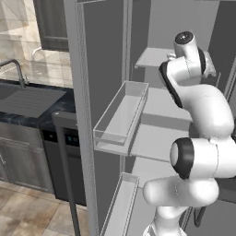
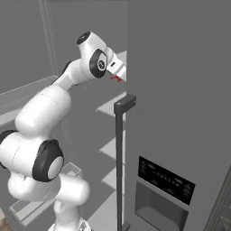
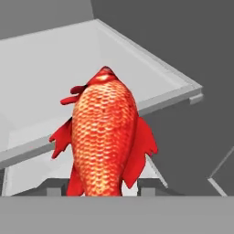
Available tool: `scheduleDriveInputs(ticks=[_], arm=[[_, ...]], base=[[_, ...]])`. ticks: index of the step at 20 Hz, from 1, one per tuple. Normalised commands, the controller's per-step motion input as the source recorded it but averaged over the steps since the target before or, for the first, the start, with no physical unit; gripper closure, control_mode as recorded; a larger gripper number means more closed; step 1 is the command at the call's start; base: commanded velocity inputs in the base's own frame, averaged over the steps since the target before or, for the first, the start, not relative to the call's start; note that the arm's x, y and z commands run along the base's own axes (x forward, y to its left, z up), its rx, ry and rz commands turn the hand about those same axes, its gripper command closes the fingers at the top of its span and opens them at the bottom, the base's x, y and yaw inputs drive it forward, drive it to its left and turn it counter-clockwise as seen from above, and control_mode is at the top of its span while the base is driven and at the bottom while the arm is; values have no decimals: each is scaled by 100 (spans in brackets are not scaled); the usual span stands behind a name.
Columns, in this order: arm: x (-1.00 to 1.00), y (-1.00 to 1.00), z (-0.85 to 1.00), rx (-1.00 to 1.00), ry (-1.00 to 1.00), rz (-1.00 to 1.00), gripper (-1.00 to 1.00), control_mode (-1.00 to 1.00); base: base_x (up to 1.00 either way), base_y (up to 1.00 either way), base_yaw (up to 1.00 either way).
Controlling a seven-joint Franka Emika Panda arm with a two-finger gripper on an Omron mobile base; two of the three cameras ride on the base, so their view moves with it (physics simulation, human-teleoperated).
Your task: Take the cheese, fish, and potato from the fridge and place them on the plate on the dining counter to create an appetizer plate.
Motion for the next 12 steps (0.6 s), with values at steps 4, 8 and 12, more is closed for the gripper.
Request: scheduleDriveInputs(ticks=[4,8,12], arm=[[-100,17,0,0,0,-7,100,-100],[-86,33,16,0,0,-1,100,-100],[-66,42,36,0,0,0,100,-100]], base=[[0,0,0],[0,0,0],[0,0,0]])
